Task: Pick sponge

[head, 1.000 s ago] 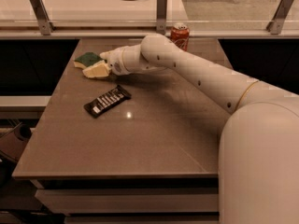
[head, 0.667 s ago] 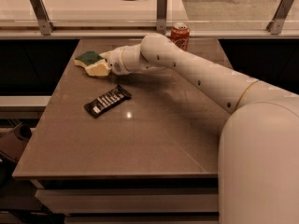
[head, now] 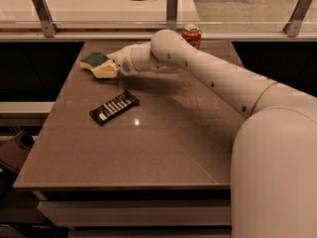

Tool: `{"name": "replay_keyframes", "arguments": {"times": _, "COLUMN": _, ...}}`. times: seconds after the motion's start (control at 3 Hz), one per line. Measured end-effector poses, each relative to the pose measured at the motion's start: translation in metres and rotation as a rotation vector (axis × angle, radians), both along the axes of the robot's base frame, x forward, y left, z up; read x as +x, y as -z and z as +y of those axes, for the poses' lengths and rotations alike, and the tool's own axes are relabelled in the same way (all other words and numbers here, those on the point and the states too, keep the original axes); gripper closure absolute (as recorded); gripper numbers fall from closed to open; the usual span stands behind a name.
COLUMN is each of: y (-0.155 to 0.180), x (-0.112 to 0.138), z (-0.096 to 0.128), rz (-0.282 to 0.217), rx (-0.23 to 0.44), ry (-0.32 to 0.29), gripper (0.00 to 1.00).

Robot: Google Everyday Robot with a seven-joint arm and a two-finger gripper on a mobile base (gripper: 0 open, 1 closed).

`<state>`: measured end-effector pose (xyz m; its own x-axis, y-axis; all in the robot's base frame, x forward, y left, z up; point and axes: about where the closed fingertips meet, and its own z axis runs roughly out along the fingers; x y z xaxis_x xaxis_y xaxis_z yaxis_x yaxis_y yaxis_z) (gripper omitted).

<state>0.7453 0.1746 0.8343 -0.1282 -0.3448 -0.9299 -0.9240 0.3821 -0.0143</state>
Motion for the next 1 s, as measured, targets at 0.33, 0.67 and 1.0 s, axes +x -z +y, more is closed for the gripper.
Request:
{"name": "replay_keyframes", "arguments": {"times": 0.33, "y": -0.025, "x": 0.002, "z": -0.012, "rz": -0.028, "rx": -0.010, "ry": 0.000, "gripper": 1.00}}
{"name": "replay_keyframes", "arguments": {"times": 0.67, "y": -0.047, "x": 0.005, "z": -0.025, "rz": -0.072, "rx": -0.002, "ry": -0.003, "gripper": 1.00}}
{"name": "replay_keyframes", "arguments": {"times": 1.0, "y": -0.065, "x": 0.006, "z": -0.036, "rz": -0.121, "rx": 0.016, "ry": -0.009, "gripper": 1.00}}
